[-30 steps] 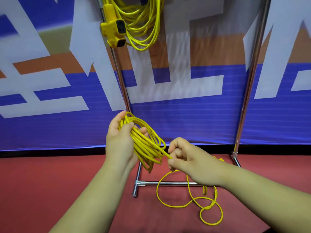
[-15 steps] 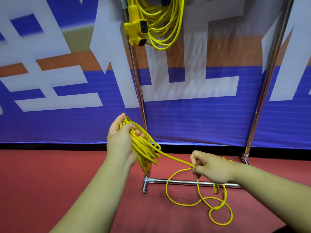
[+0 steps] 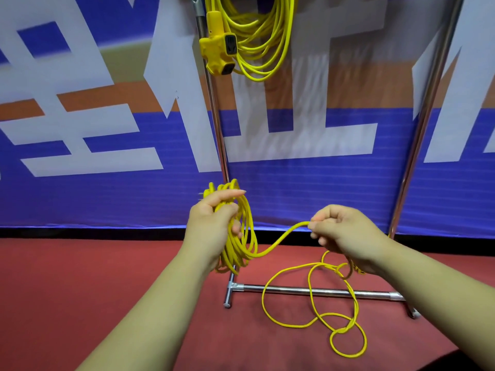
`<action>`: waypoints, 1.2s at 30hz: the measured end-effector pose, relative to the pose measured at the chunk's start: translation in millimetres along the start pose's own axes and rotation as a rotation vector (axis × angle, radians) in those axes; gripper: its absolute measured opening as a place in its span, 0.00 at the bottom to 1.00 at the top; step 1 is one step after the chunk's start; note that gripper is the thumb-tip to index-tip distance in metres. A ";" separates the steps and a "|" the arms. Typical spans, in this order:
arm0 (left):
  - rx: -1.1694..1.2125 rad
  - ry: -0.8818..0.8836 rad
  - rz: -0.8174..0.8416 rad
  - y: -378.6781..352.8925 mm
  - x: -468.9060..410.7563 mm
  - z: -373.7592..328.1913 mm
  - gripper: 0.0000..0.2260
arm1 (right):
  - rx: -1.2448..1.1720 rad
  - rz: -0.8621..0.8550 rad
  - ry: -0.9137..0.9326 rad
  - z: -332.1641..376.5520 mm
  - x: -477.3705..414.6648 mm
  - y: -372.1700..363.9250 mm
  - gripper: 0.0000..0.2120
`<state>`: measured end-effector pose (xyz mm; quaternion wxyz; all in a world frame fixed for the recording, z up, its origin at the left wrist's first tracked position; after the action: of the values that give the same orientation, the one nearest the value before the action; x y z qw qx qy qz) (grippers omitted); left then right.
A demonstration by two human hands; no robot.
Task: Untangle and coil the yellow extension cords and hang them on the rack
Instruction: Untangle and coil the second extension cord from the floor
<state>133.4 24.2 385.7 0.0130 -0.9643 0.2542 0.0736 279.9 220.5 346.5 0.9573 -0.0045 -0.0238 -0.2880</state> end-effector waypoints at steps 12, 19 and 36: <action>-0.282 -0.045 0.382 -55.9 22.4 18.8 0.13 | -0.029 0.128 0.177 28.2 21.5 4.0 0.06; -0.334 -0.038 0.409 -72.5 21.4 25.6 0.08 | -0.031 0.164 0.237 31.4 22.2 14.9 0.05; 0.184 -0.077 0.060 -33.6 -4.1 -26.2 0.05 | 0.302 0.371 0.002 -14.8 -6.4 49.6 0.15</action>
<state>150.0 53.7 411.8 0.1090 -0.9475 0.2877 0.0872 302.6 265.1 331.6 0.9837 0.1345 -0.0646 -0.1002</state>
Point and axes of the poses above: each hand's wrist, its own x-axis away from the middle knuckle, its own y-axis out of the back of the hand, z = x × y, the point moved 2 cm from there along -x, towards the middle knuckle, and after that the axes turned 5 degrees about -x, right-handed, at the moved point
